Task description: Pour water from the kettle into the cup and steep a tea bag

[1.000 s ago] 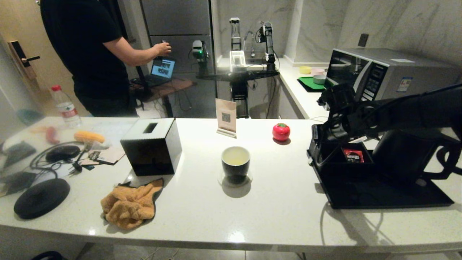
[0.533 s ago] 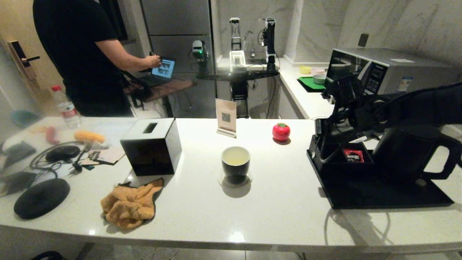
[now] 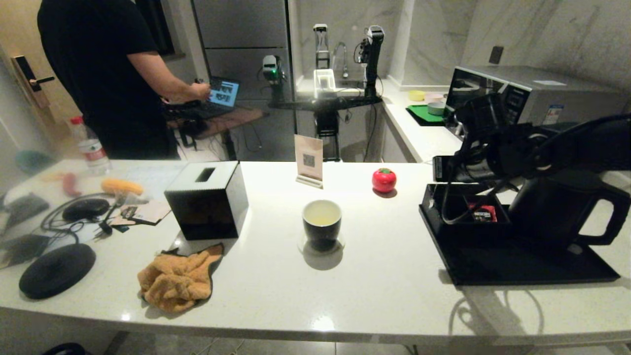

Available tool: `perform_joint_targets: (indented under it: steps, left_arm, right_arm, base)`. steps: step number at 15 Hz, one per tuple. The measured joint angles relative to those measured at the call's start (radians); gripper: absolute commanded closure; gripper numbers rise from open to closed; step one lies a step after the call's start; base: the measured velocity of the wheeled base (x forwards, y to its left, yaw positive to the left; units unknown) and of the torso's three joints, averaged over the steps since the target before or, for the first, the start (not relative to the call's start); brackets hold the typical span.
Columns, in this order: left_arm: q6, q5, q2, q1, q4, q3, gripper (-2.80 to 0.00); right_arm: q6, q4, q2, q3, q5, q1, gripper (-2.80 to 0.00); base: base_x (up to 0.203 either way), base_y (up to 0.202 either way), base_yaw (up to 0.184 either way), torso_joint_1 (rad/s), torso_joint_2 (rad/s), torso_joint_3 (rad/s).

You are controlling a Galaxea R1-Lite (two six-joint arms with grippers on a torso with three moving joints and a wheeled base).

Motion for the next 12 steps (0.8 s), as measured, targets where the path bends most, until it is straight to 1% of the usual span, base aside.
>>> perform_joint_targets:
  steps: [5,12]
  left_arm:
    - [0.0,0.0,0.0,0.0,0.0,0.0,0.0]
    - [0.0,0.0,0.0,0.001,0.0,0.0,0.0]
  right_arm:
    - [-0.002,-0.062,-0.068,0.047,-0.012,0.037,0.0]
    - [-0.005,-0.066,-0.154,0.041,-0.013,0.153,0.0]
  base:
    - [0.0,0.0,0.0,0.0,0.0,0.0]
    - [0.0,0.0,0.0,0.0,0.0,0.0]
